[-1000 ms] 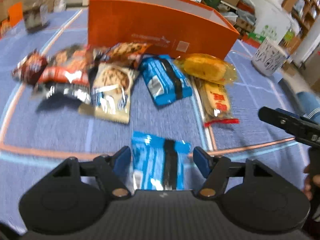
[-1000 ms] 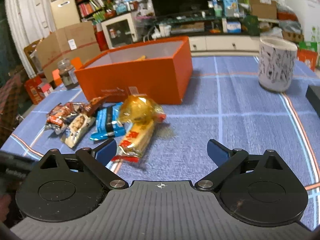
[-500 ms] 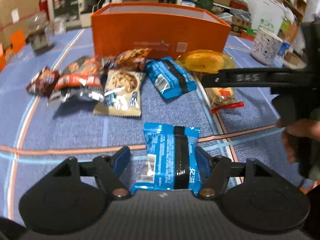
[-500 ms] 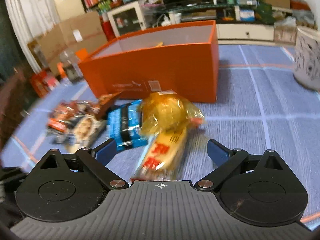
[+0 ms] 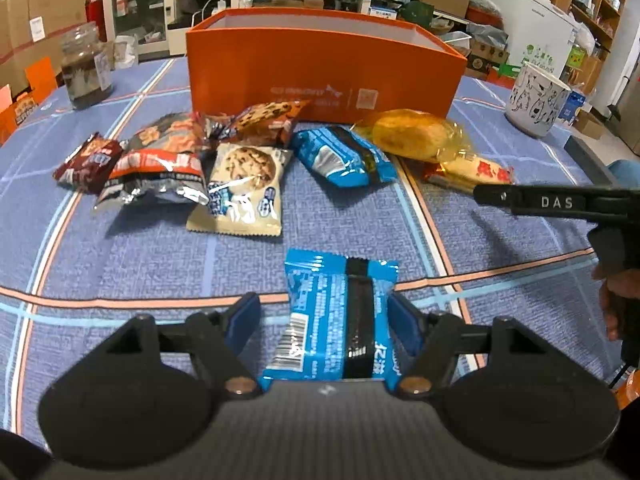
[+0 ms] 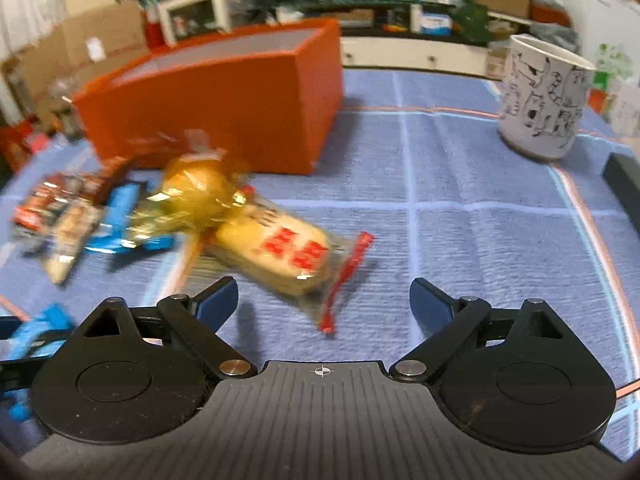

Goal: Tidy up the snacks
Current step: 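Hold the blue pack with the left tool while the right tool grasps the yellow bread bag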

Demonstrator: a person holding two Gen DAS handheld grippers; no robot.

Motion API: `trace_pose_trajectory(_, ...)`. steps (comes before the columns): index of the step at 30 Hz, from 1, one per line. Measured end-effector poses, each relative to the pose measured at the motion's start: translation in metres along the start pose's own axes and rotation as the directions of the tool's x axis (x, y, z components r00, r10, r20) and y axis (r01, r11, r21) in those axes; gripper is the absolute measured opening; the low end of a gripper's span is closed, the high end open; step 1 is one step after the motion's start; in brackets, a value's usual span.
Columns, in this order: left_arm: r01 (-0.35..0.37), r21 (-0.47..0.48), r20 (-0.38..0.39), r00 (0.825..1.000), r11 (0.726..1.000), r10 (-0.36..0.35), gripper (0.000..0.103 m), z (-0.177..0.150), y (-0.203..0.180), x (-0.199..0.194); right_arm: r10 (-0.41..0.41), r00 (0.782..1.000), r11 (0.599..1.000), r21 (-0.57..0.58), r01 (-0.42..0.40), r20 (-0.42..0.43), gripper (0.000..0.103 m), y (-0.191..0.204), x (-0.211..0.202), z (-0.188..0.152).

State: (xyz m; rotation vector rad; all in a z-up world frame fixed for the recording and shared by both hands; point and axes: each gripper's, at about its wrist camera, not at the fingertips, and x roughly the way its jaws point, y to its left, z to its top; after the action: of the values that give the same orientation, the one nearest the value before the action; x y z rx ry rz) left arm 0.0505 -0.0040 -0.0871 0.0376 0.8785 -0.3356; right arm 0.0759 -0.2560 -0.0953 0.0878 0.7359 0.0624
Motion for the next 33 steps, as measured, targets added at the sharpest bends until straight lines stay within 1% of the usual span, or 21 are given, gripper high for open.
trace_pose_trajectory(3,-0.019,0.012,-0.005,1.0,1.0,0.019,0.069,0.0,-0.004,0.001,-0.015,0.999,0.995,-0.097,0.018,0.031,0.087,0.016,0.01,0.013)
trace_pose_trajectory(6,-0.032,0.019,-0.008,0.999,0.999,0.032,0.069,0.0,-0.006,0.001,0.001,1.0,0.994,-0.111,-0.003,-0.016,0.088,0.024,0.029,0.021)
trace_pose_trajectory(7,-0.031,0.016,-0.007,0.999,0.999,0.031,0.069,0.0,-0.005,0.0,0.018,0.999,0.995,-0.102,-0.022,-0.035,0.083,0.026,0.033,0.021)
trace_pose_trajectory(9,-0.027,0.01,-0.001,1.0,1.0,0.027,0.07,-0.001,-0.003,-0.003,0.071,0.996,0.992,-0.105,-0.076,-0.053,0.078,0.034,0.031,0.018)
trace_pose_trajectory(11,-0.026,0.013,0.0,1.0,1.0,0.026,0.07,-0.003,-0.001,-0.004,0.136,0.988,0.979,-0.14,-0.146,-0.076,0.079,0.046,0.021,0.011)
trace_pose_trajectory(14,-0.03,0.025,0.003,1.0,0.999,0.03,0.07,-0.005,0.001,-0.004,0.111,0.991,0.973,-0.196,-0.123,-0.074,0.076,0.052,0.011,-0.001)
trace_pose_trajectory(17,-0.033,0.027,0.0,0.999,0.999,0.033,0.07,-0.004,0.002,-0.002,0.067,0.997,0.972,-0.222,-0.074,-0.039,0.076,0.054,0.004,-0.003)
trace_pose_trajectory(19,-0.032,0.037,-0.003,0.999,0.999,0.032,0.07,-0.005,0.001,-0.001,0.075,0.997,0.972,-0.22,-0.08,-0.028,0.077,0.055,0.007,0.005)
trace_pose_trajectory(22,-0.044,0.045,-0.007,0.999,0.998,0.045,0.07,-0.004,0.0,0.004,0.087,0.996,0.97,-0.224,-0.092,-0.031,0.077,0.061,0.021,0.018)
trace_pose_trajectory(24,-0.063,0.064,0.006,0.998,0.996,0.062,0.071,-0.004,-0.002,0.006,0.088,0.995,0.969,-0.229,-0.098,-0.051,0.077,0.065,0.031,0.021)
trace_pose_trajectory(26,-0.06,0.071,0.011,0.998,0.996,0.06,0.071,-0.004,-0.003,0.007,0.091,0.992,0.97,-0.218,-0.107,-0.083,0.076,0.067,0.037,0.018)
trace_pose_trajectory(27,-0.059,0.073,0.014,0.998,0.996,0.058,0.07,-0.004,-0.003,0.007,0.09,0.993,0.966,-0.234,-0.106,-0.077,0.075,0.07,0.035,0.016)
trace_pose_trajectory(28,-0.058,0.078,0.019,0.998,0.995,0.056,0.067,-0.006,-0.004,0.007,0.099,0.992,0.962,-0.247,-0.115,-0.078,0.071,0.072,0.033,0.013)
trace_pose_trajectory(30,-0.05,0.092,0.021,0.999,0.995,0.048,0.065,-0.009,-0.004,0.003,0.12,0.99,0.958,-0.252,-0.136,-0.078,0.067,0.076,0.025,0.006)
trace_pose_trajectory(31,-0.047,0.096,0.02,0.999,0.994,0.045,0.063,-0.011,-0.005,0.001,0.126,0.989,0.954,-0.264,-0.141,-0.075,0.064,0.078,0.02,0.001)
trace_pose_trajectory(32,-0.044,0.101,0.021,0.999,0.994,0.042,0.063,-0.015,-0.005,-0.002,0.137,0.988,0.952,-0.266,-0.152,-0.073,0.059,0.078,0.015,-0.004)
trace_pose_trajectory(33,-0.044,0.11,0.022,0.999,0.993,0.041,0.063,-0.019,-0.006,-0.005,0.143,0.987,0.95,-0.271,-0.157,-0.068,0.058,0.079,0.01,-0.009)
